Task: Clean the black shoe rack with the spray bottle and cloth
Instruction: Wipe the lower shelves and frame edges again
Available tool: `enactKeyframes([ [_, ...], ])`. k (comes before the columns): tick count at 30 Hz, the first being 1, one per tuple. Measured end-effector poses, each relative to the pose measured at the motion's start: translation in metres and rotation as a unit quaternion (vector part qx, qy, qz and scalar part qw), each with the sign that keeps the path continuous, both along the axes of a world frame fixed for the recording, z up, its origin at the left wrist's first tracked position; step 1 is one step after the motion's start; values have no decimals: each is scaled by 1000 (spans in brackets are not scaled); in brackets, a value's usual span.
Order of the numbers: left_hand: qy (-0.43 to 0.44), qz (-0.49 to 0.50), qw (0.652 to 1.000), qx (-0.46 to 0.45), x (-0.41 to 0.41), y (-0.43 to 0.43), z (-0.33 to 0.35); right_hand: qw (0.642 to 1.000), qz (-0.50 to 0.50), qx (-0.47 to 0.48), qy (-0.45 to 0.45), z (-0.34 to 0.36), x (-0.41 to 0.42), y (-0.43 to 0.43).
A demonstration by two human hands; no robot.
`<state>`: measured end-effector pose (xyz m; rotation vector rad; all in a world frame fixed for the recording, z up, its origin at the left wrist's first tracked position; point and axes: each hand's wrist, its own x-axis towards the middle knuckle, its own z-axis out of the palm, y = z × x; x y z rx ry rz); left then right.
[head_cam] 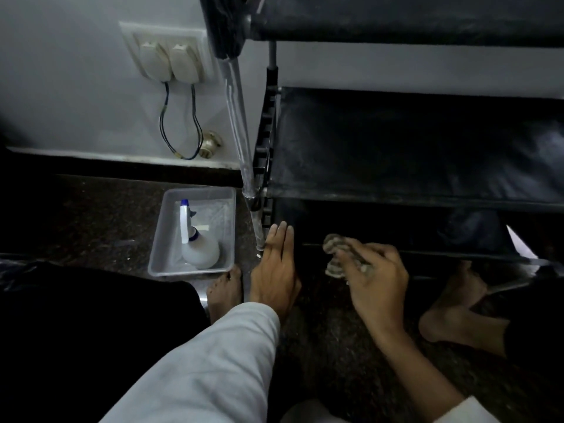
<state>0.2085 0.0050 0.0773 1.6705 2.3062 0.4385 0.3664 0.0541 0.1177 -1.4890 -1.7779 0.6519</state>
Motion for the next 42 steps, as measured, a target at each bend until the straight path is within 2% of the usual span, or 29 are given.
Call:
enactKeyframes([
  [3, 43, -31, 998, -32, -1, -4, 2, 996, -54, -69, 30, -16, 8, 3],
  [6, 38, -49, 996, -58, -1, -6, 0, 998, -52, -45, 5, -23, -1, 0],
  [8, 38, -52, 997, -53, 0, -10, 0, 999, -14, -14, -27, -25, -13, -2],
  [11, 58, -3, 998, 0, -3, -15, 8, 994, 71, 20, -80, -28, -36, -2],
  [15, 17, 11, 998, -63, -1, -14, 12, 980, 94, 30, -170, -39, -62, -11],
  [19, 122, 25, 992, 0, -3, -12, 25, 972, 99, 45, -207, -42, -53, -2],
  [21, 119, 22, 993, -8, 0, -10, 15, 977, 75, 47, -196, -42, -39, 3],
  [23, 97, -10, 993, -60, -1, -10, 9, 986, 21, 20, -166, -40, -29, 8],
  [26, 140, 50, 989, -17, 2, -14, 16, 986, -20, -25, -164, -34, -33, 9],
  [29, 51, 34, 997, -44, -1, -14, 19, 981, -2, -36, -190, -26, -49, 9],
  [32, -6, 32, 999, -20, -5, -13, 11, 974, 35, -23, -223, -22, -65, 10],
  [37, -102, 139, 985, -16, -1, -10, 6, 956, 111, 11, -271, -20, -102, -1],
  [39, -101, 158, 982, -24, 1, -9, 7, 955, 112, 12, -275, -20, -92, 3],
  [42, -15, 147, 989, -9, 4, -12, 6, 955, 80, 3, -284, -20, -60, 17],
])
